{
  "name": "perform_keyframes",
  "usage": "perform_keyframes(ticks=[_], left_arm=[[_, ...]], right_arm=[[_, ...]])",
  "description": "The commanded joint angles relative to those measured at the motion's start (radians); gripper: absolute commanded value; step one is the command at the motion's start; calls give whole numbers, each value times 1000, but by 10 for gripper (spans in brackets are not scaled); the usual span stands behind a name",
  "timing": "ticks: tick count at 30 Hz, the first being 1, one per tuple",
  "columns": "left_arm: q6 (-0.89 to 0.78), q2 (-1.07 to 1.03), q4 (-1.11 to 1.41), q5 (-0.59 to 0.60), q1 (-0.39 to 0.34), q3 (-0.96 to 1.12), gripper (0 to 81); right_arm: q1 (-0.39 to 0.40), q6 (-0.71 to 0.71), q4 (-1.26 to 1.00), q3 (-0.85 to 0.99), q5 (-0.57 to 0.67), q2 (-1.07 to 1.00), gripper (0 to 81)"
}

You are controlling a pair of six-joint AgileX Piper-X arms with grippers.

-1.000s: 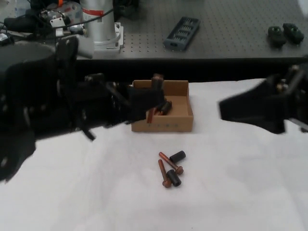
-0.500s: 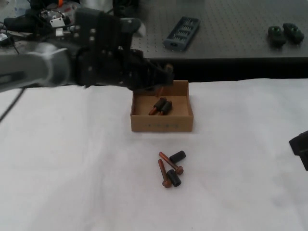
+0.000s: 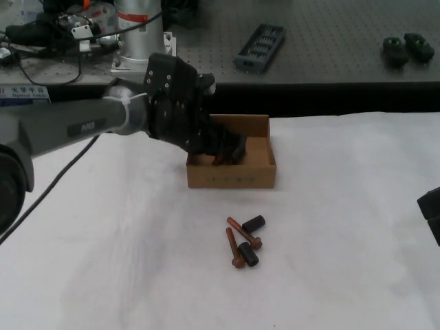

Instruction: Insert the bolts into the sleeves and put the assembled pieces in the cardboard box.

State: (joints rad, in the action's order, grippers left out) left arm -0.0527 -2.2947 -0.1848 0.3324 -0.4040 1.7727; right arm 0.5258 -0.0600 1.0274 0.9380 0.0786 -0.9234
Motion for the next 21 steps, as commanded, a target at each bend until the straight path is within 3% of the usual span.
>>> perform_keyframes(ticks=[1, 2, 4, 10, 13, 17, 21], left_arm=[[16, 10, 5, -14, 3, 21, 380], [13, 10, 5, -14, 3, 21, 425], [5, 12, 5, -22, 3, 21, 439], [1, 29, -1, -30, 3, 21, 356], [-17, 57, -1, -27, 3, 21, 246], [-22, 107, -1, 19, 3, 21, 40], [-25, 169, -82, 77, 3, 21, 6]], right_arm=[[-6, -11, 8, 5, -2, 13, 19], [-6, -11, 8, 5, -2, 13, 19], [-6, -11, 8, 5, -2, 13, 19], [-6, -11, 8, 5, -2, 13, 19], [-6, -11, 8, 5, -2, 13, 19], [-6, -11, 8, 5, -2, 13, 19], [-6, -11, 8, 5, -2, 13, 19]])
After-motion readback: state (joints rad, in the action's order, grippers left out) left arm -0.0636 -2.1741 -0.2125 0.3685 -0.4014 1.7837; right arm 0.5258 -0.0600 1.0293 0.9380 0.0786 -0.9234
